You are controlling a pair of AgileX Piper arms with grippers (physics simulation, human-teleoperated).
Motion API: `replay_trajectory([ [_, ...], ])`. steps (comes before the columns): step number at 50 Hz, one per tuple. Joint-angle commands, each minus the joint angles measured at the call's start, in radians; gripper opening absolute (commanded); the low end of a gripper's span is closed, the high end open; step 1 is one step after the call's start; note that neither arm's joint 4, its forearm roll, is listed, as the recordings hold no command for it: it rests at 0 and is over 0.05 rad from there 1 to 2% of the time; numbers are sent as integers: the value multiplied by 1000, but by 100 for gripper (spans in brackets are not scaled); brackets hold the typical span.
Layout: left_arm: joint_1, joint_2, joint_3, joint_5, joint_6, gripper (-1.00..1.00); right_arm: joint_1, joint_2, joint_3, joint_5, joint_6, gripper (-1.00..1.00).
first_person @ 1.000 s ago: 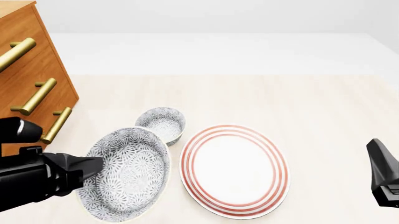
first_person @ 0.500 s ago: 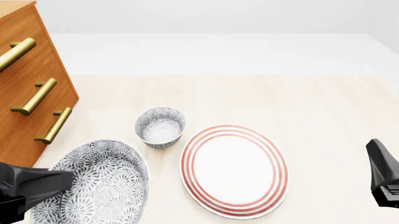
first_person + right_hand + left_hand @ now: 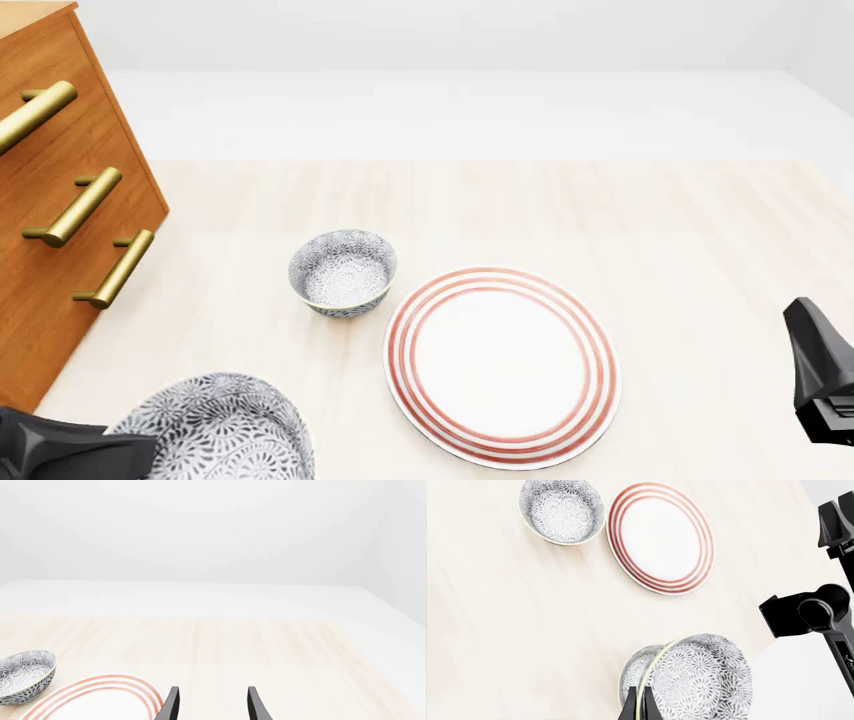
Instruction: Stack the bowl in the middle on the bowl at the back.
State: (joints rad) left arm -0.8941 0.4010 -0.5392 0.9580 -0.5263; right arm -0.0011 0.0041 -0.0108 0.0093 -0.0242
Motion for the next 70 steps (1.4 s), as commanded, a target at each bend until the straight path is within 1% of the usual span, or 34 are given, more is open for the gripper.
replay_trajectory([
  [1, -66, -3, 27, -8, -30, -100, 0, -1, 0, 1, -1, 100],
  [5, -77, -6, 52, -16, -40, -100, 0, -1, 0, 1, -1, 100],
  [10, -91, -1, 99, -53, -55, -100, 0, -1, 0, 1, -1, 100],
  [16, -100, 7, 150, -85, -57, -100, -2, -1, 0, 1, 2, 100],
  [20, -111, 14, 199, -117, -64, -100, -2, -1, 0, 1, 3, 100],
  [25, -146, 40, 285, -181, -96, -100, -2, -2, 0, 2, 7, 100],
  [27, -152, 48, 304, -202, -105, -100, -2, -2, 0, 1, 8, 100],
  [32, -157, 68, 308, -223, -104, -100, -1, -1, 0, 0, 10, 100],
  [36, -161, 88, 304, -239, -87, -100, -2, -1, 0, 0, 11, 100],
  [39, -166, 92, 303, -247, -93, -100, -1, -1, 1, -1, 11, 100],
  [40, -168, 93, 303, -249, -95, 100, -1, -1, 1, -1, 12, 100],
  [56, -191, 112, 274, -259, -103, 100, 1, -2, -1, 1, 10, 100],
  [62, -184, 96, 263, -234, -95, 100, 3, -2, -1, 1, 8, 100],
  [66, -172, 70, 234, -189, -85, 100, 3, -1, -1, 0, 8, 100],
  [70, -131, 4, 152, -72, -51, 100, 4, -1, -1, 0, 7, 100],
])
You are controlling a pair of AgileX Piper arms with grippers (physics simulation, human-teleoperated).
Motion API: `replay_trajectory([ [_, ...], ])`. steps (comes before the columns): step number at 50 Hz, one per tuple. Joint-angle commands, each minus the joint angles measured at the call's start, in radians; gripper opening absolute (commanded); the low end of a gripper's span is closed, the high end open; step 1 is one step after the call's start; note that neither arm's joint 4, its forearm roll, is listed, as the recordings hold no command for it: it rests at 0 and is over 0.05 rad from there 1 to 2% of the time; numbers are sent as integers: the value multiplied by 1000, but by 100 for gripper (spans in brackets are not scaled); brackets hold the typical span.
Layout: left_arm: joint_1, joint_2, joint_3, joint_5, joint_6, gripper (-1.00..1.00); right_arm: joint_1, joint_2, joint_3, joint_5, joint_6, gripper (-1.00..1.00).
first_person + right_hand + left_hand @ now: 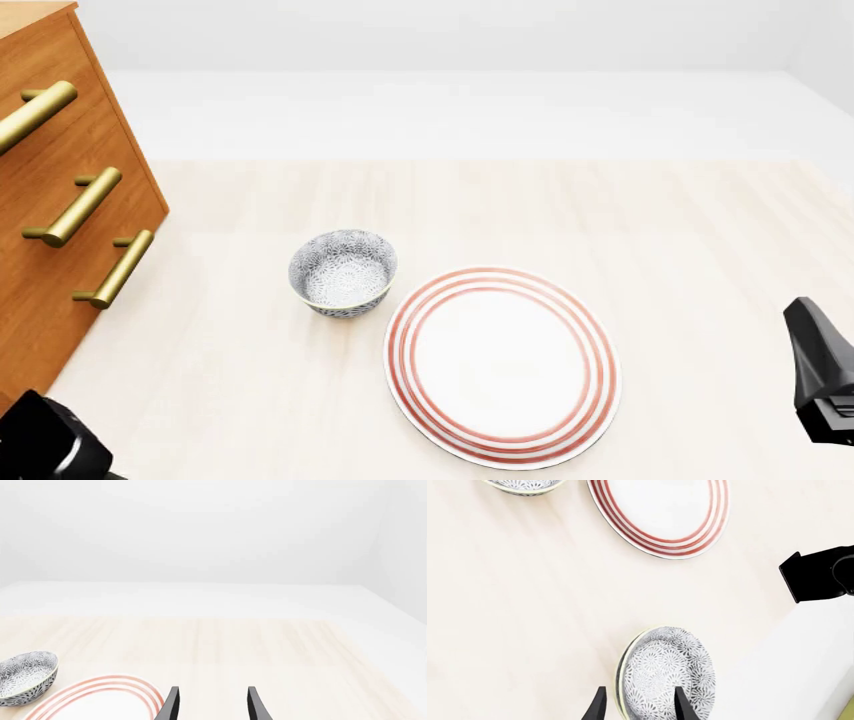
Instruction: Stack the bowl in the middle on the bowl at the back.
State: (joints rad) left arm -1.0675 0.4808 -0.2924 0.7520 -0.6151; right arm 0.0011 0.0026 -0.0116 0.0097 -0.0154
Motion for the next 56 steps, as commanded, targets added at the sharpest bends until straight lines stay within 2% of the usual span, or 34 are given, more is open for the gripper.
replay_trajectory([
  [1, 65, -99, -120, 176, 57, 100, 2, 1, 1, -1, -2, 100],
  [5, 120, -178, -177, 299, 94, 100, 3, 1, -1, 0, -6, 100],
  [8, 143, -213, -195, 347, 103, 100, 2, 4, 0, -3, -5, 100],
  [19, 176, -278, -321, 457, 87, 100, 2, 1, 0, 0, -8, 100],
  [23, 173, -291, -332, 465, 73, 100, 2, 0, 0, 1, -10, 100],
  [26, 167, -310, -347, 467, 29, 100, 2, 0, -1, 2, -11, 100],
  [36, 222, -341, -458, 467, 19, 100, 3, 1, -1, 1, -10, 100],
  [40, 277, -358, -532, 468, 7, 100, 3, 1, -2, 1, -11, 100],
  [52, 404, -397, -599, 468, 12, 100, 0, 1, -22, 12, -2, 100],
  [56, 439, -402, -614, 468, 15, 100, -11, -2, -80, 35, 19, 100],
])
